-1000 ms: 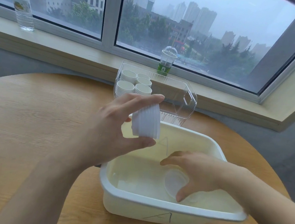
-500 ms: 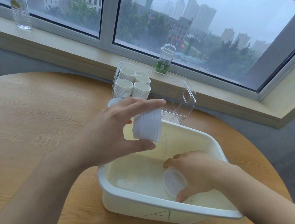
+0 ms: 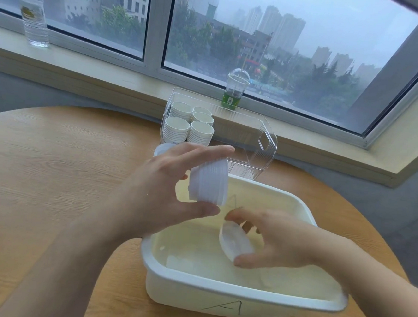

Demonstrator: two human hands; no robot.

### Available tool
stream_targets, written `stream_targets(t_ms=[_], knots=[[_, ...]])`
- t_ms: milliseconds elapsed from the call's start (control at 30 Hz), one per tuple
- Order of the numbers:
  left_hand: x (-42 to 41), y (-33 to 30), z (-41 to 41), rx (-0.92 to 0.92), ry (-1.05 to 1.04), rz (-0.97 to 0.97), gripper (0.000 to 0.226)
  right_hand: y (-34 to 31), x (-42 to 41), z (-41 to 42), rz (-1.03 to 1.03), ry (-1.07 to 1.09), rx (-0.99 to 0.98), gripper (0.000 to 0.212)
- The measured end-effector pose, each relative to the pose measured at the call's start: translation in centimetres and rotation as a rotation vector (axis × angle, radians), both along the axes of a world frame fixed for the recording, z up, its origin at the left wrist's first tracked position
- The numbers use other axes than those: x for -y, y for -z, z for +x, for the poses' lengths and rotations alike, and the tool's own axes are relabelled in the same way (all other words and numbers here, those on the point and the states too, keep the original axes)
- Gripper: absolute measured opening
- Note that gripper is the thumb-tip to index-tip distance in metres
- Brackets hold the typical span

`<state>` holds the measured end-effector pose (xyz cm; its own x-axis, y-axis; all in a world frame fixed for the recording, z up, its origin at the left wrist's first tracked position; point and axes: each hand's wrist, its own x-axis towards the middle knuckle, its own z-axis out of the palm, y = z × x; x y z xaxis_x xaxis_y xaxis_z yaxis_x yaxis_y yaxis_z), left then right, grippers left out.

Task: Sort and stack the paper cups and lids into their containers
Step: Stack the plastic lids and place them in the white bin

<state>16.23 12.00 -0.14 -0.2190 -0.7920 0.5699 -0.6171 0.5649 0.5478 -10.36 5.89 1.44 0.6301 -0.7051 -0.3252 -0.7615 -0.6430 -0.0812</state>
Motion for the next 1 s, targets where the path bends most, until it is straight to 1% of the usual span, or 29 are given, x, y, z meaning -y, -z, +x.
stream_targets(t_ms=[100,167,200,267,333,467,800,1000], knots=[[0.0,0.0,0.0,-0.015,0.002,-0.001,0.086,-1.5,0.0,-0.5,0.036,0.048,0.389,0.068],[0.0,0.0,0.0,-0.022,0.007,-0.003,0.085,-2.3,-0.1,-0.5,0.07,0.078,0.648,0.067],[0.0,0.0,0.0,-0.023,0.009,-0.005,0.085,-2.7,-0.3,-0.3,0.084,0.091,0.748,0.067],[-0.1,-0.1,-0.2,-0.027,0.015,-0.013,0.083,-3.3,-0.6,0.1,0.107,0.101,0.881,0.069],[-0.1,-0.2,-0.3,-0.037,0.021,-0.022,0.082,-3.6,-0.9,0.6,0.121,0.1,0.958,0.07],[-0.3,-0.4,-0.4,-0.043,0.035,-0.04,0.081,-3.6,-1.0,1.1,0.16,0.098,1.02,0.073],[-0.4,-0.3,-0.6,-0.025,0.061,-0.027,0.082,-3.7,-1.5,1.6,0.171,0.061,0.977,0.082],[-0.4,-0.3,-0.7,-0.078,0.092,-0.002,0.088,-3.8,-1.6,1.6,0.174,0.057,0.965,0.086]])
